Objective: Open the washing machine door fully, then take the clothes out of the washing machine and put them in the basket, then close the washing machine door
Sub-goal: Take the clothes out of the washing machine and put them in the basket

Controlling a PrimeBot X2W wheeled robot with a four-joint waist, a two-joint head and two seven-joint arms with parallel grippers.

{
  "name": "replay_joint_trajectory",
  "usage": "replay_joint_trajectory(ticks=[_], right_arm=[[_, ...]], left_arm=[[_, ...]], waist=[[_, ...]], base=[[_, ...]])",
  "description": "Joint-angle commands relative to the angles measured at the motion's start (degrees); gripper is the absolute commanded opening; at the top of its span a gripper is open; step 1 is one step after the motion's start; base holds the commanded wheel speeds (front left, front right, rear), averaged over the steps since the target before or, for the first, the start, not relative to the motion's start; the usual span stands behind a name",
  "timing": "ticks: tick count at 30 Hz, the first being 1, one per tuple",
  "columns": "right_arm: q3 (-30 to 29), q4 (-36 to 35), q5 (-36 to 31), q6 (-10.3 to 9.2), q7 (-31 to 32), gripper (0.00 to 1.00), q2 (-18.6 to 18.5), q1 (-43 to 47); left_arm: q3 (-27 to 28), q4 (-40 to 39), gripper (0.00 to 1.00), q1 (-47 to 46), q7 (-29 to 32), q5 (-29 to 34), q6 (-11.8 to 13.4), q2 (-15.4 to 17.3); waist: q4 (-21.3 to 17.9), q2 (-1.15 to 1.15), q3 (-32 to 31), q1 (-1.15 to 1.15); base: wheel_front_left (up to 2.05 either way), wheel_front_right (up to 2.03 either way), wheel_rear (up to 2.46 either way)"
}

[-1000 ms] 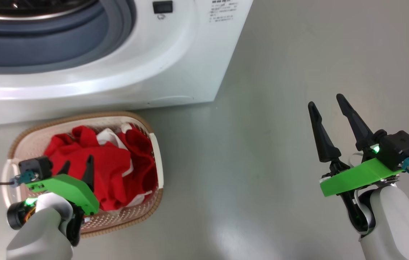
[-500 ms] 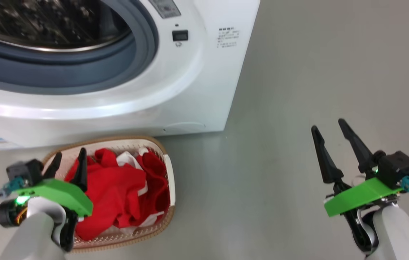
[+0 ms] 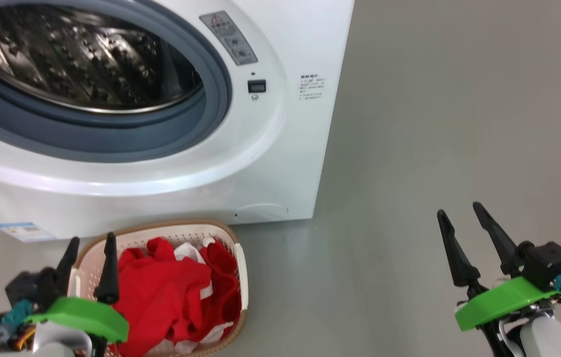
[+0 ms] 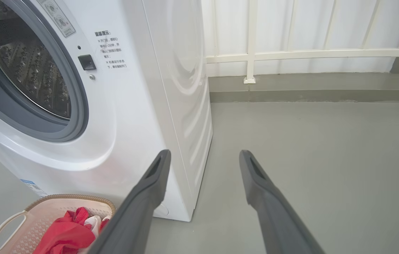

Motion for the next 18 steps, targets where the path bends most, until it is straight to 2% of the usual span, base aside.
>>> replay_joint_trajectory(ticks=[1, 11, 18], right_arm=[[1.0, -1.2, 0.1, 0.09, -0.4, 1.00, -0.7, 1.3], [-0.1, -1.5, 0.2, 0.09, -0.4, 1.00, -1.5, 4.9], [-0.6, -1.7, 0.2, 0.09, -0.4, 1.00, -1.5, 5.9]], left_arm=[[3.3, -3.6, 1.00, 1.8, -0.7, 2.0, -0.2, 1.0], [10.0, -14.6, 1.00, 12.2, -0.7, 7.5, -1.1, -2.3], [12.6, -19.1, 1.00, 16.6, -0.7, 9.3, -1.4, -4.0]], waist=[[0.0, 0.00, -2.2, 0.00], [-0.6, 0.00, -4.9, 0.00], [-0.9, 0.00, -5.3, 0.00]], base=[[0.00, 0.00, 0.00], [0.00, 0.00, 0.00], [0.00, 0.00, 0.00]])
